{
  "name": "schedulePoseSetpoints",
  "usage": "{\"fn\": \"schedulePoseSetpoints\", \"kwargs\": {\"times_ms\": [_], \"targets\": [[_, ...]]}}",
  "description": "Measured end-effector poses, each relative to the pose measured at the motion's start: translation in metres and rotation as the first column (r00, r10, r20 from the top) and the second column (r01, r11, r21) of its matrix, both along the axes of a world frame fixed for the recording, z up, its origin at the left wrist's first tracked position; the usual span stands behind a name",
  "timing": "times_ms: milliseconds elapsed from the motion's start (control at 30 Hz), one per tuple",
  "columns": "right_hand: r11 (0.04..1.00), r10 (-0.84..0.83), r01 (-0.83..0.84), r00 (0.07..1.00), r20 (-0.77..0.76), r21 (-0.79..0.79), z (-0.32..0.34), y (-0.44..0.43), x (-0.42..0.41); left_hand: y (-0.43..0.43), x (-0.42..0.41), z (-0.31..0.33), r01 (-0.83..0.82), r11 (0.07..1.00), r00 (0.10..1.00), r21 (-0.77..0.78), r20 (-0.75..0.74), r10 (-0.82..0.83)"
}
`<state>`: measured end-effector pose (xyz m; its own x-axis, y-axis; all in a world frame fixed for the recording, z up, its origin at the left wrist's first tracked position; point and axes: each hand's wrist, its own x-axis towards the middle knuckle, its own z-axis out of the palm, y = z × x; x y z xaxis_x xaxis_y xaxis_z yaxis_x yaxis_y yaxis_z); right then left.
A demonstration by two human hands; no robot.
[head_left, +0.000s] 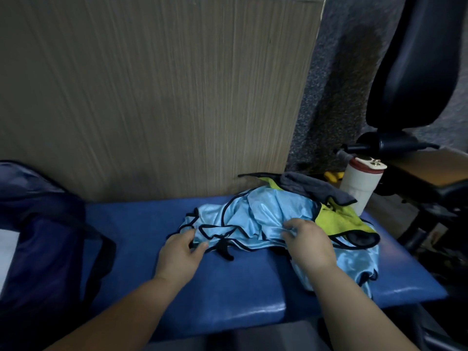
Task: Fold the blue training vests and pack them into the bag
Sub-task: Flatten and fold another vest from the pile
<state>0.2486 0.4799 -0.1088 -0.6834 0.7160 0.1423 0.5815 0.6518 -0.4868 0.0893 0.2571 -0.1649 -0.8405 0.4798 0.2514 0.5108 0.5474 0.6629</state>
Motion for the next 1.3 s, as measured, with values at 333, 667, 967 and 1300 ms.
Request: {"fn": "schedulePoseSetpoints", "kwargs": {"times_ms": [333, 667, 967, 1300], "targets": [[0.968, -0.009, -0.114, 0.875, -0.484, -0.224, 0.025, -0.005, -0.004, -0.004, 0.023, -0.003, 0.130, 0.957, 0.980, -0.260, -0.115, -0.165], [0.936, 0.237, -0.343, 0.784, -0.573, -0.083, 0.027, -0.042, -0.017, -0.002, 0.029, 0.012, 0.108, 0.994, 0.992, 0.029, -0.068, -0.106], [0.896, 0.147, -0.342, 0.831, -0.537, -0.283, 0.037, -0.020, -0.003, 0.073, 0.062, 0.057, 0.162, 0.958, 0.960, -0.235, -0.189, -0.209], [0.976, -0.196, 0.209, 0.966, 0.171, -0.058, 0.015, 0.043, 0.029, 0.094, 0.055, 0.049, 0.113, 0.925, 0.953, -0.364, -0.222, -0.204]]}}
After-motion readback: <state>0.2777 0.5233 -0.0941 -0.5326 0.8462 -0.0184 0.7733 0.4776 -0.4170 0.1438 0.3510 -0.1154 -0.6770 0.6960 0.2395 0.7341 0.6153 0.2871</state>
